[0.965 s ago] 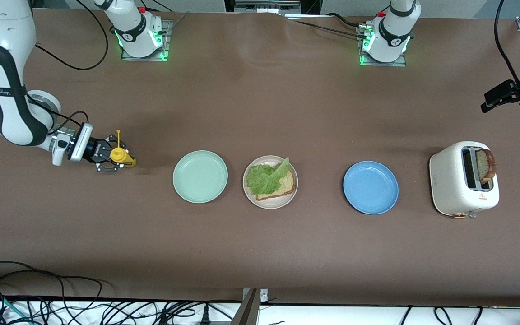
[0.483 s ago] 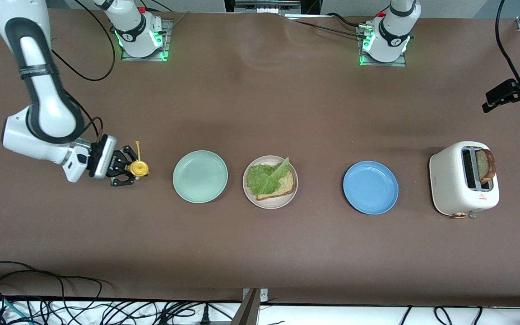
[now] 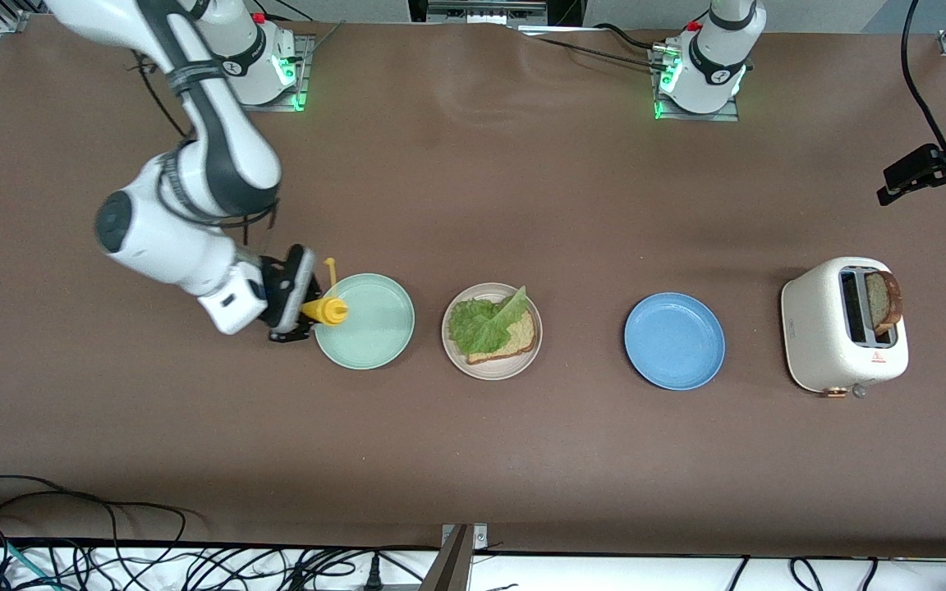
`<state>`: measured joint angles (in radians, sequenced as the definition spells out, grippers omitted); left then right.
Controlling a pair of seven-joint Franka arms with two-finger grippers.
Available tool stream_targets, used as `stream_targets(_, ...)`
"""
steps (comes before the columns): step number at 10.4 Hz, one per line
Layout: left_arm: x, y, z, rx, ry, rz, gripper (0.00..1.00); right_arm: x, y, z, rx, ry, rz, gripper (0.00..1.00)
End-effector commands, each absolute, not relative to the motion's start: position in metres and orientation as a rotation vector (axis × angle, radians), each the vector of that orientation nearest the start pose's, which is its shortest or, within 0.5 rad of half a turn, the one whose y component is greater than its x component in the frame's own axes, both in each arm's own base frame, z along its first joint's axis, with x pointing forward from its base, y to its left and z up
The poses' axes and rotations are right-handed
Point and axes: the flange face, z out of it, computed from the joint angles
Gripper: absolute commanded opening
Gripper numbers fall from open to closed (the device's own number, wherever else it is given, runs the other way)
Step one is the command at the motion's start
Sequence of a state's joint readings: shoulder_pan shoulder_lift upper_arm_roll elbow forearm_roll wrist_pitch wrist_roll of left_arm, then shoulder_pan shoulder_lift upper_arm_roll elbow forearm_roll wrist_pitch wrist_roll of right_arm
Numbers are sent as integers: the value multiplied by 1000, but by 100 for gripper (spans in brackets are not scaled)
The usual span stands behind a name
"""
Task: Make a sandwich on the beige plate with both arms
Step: 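Lift the mustard bottle and carry it over the beige plate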
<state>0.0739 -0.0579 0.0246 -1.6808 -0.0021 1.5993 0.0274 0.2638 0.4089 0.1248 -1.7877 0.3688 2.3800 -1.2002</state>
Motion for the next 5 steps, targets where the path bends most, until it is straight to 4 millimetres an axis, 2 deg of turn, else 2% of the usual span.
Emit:
stream_targets(1, 537, 54, 613, -3123, -85, 35, 100, 627, 312, 341, -2381, -1805, -395, 12)
stream_targets(2, 537, 54, 613, -3123, -88, 35, 100, 622, 343, 331, -2415, -1866, -363, 11)
stream_targets(3, 537, 54, 612, -3123, -83, 38, 100, 614, 362, 309, -2466, -1914, -312, 10)
stream_targets(5, 537, 55, 613, -3123, -88, 36, 100, 597, 407, 279, -2530, -2074, -185, 9)
